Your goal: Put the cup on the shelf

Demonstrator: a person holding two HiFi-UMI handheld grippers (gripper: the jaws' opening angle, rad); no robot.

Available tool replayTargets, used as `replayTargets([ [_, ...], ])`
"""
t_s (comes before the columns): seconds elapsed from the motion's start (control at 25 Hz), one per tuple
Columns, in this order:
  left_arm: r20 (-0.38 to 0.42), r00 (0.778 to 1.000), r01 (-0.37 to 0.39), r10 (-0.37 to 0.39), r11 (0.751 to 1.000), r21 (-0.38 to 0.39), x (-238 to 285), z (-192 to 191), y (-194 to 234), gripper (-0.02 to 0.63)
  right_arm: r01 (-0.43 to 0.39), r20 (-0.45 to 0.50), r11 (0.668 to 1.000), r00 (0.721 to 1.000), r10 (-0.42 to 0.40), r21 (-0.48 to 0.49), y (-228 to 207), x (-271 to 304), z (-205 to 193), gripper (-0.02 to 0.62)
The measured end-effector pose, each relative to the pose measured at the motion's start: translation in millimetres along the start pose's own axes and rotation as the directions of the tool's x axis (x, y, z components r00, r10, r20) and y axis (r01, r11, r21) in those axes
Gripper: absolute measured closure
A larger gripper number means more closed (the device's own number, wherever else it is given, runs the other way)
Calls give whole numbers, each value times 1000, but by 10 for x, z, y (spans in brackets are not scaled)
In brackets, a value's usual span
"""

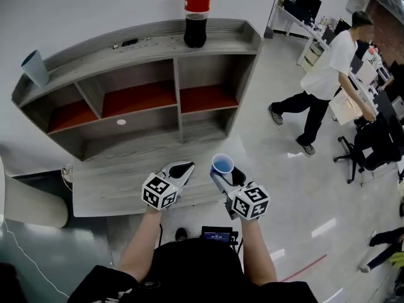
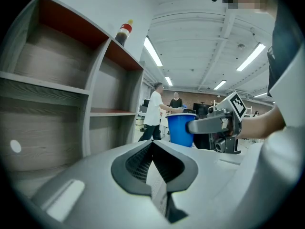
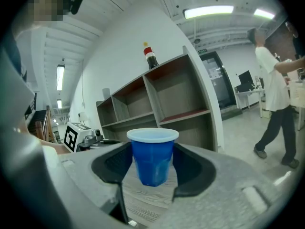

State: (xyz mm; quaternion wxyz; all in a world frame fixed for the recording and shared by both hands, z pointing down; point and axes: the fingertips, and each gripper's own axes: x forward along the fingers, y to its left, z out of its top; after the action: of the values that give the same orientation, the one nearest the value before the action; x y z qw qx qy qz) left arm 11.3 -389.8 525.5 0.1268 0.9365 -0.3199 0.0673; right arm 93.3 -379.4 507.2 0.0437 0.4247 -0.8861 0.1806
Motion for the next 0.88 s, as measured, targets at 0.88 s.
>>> replayTargets([
  [0.88,-32,999,-44,44,999,-7,306,-83,-244,604,-141,-102,987,986,133,-78,-306,-55,-162,330],
])
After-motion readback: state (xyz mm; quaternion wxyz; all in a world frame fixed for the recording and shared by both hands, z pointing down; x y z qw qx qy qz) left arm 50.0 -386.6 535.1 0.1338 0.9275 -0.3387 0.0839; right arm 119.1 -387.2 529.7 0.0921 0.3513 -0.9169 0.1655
